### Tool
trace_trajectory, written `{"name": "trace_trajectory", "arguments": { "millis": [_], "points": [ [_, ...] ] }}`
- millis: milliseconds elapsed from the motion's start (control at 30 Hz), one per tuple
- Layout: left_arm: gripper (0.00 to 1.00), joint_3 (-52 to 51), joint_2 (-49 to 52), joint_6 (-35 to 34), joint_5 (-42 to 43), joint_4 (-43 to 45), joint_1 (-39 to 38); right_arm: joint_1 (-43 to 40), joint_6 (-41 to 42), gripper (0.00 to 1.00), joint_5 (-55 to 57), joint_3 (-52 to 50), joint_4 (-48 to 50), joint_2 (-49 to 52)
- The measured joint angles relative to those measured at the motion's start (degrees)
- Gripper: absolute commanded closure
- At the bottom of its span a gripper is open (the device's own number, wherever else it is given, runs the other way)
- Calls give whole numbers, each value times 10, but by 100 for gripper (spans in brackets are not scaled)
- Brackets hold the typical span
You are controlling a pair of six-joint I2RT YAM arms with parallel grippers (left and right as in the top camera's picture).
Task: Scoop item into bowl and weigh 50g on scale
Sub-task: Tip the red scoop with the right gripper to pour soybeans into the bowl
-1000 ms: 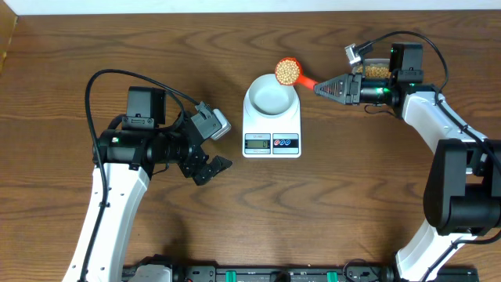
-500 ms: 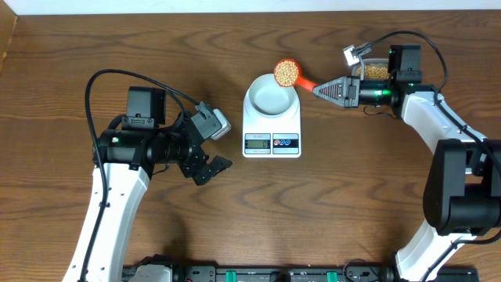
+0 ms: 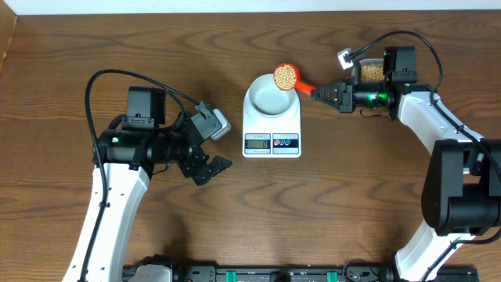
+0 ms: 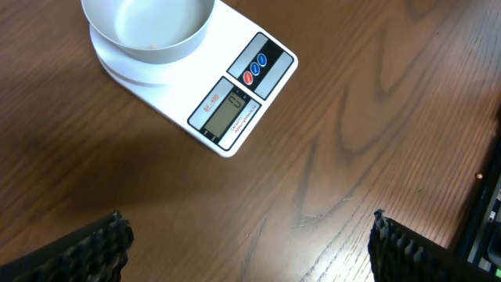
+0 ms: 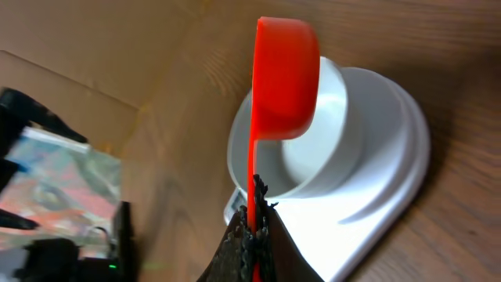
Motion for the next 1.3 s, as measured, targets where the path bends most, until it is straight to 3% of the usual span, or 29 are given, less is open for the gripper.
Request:
{"name": "trace_trajectory", "arguments": {
  "millis": [800,1300],
  "points": [
    [1,0,0,0,0,0,0,0,-168,99,21,0,-7,0],
    [1,0,0,0,0,0,0,0,-212,99,43,0,-6,0]
  ]
}}
